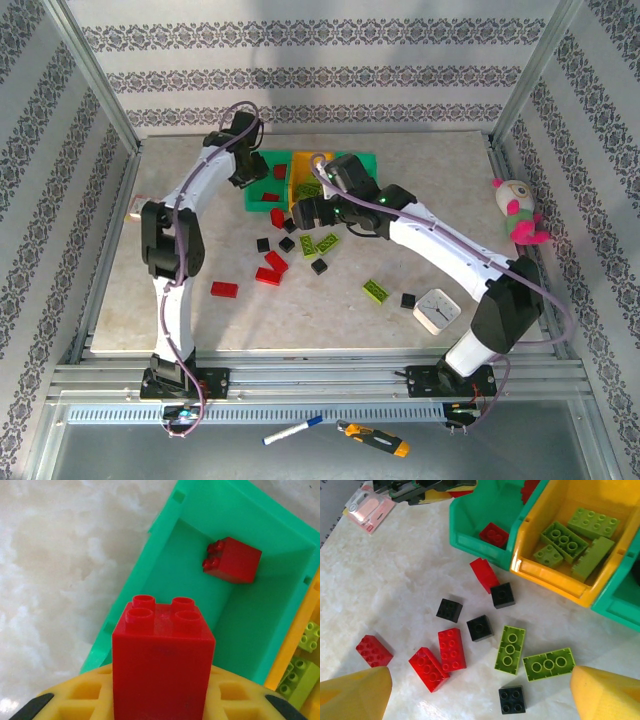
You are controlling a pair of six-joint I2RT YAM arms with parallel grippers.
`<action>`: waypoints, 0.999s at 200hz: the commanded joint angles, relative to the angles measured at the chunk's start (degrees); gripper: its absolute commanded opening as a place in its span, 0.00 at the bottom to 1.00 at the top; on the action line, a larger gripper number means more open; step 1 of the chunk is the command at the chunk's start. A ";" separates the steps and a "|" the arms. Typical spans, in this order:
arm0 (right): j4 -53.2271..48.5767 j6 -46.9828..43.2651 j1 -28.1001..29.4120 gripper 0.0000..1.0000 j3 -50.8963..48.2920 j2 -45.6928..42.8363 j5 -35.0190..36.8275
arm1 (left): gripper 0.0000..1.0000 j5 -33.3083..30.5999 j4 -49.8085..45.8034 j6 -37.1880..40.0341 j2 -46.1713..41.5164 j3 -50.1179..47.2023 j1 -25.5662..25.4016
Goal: Sort the legos into containers by color
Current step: Place the lego in the container.
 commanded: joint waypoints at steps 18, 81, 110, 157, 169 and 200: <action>0.69 1.20 -0.95 0.92 -2.45 -3.99 4.13 | 0.20 0.67 -9.33 3.41 5.85 10.08 -0.69; -0.71 3.33 -1.90 0.91 -3.72 -4.98 8.10 | 0.86 3.25 -11.29 5.18 3.33 11.91 -0.76; -1.06 5.39 -1.95 0.91 -4.07 -3.06 8.21 | 1.00 3.06 -11.70 6.12 -1.72 8.21 -1.64; -0.56 5.67 -0.86 0.92 -0.90 3.05 5.24 | 0.99 2.90 -5.78 3.80 -15.88 -10.97 -1.96; -0.63 5.93 -0.57 0.91 0.41 4.99 4.74 | 0.99 2.42 -4.16 2.74 -19.82 -16.91 -2.00; -2.68 7.30 -0.32 0.91 3.72 10.01 5.02 | 0.99 2.26 -1.10 0.57 -28.85 -30.53 -2.01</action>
